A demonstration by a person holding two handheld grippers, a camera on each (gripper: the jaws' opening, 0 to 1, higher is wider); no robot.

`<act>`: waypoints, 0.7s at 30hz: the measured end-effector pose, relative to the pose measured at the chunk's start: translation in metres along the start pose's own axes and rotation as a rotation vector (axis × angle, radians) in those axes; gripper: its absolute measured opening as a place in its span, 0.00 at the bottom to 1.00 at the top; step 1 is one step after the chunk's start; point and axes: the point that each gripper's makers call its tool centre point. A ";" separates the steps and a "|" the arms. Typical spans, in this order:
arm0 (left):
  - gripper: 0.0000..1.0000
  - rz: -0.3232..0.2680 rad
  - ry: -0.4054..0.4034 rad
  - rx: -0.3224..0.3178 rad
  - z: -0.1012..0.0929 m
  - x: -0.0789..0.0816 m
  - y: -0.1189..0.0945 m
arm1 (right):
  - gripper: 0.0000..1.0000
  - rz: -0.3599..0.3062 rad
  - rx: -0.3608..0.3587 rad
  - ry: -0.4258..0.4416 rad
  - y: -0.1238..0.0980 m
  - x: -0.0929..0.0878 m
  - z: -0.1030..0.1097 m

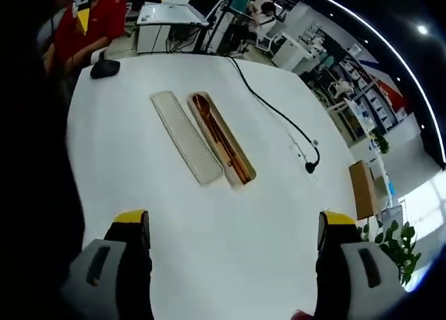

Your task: Arrange the utensils inside the cutlery case until each visible utensil rests in its matching compartment.

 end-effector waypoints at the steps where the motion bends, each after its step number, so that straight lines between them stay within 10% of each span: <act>1: 1.00 0.006 0.002 0.000 0.000 -0.001 -0.001 | 1.00 -0.004 0.003 0.003 0.001 0.000 0.001; 21: 1.00 0.109 0.042 -0.035 -0.009 -0.030 0.012 | 0.86 -0.026 0.137 0.015 0.026 -0.002 0.030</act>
Point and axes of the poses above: the point that each gripper's makers call its tool centre point, and the gripper's own axes: y roughly forward along the fingers, z roughly to its left, x roughly out of its top, and after that the axes turned 12 degrees about -z, right-handed
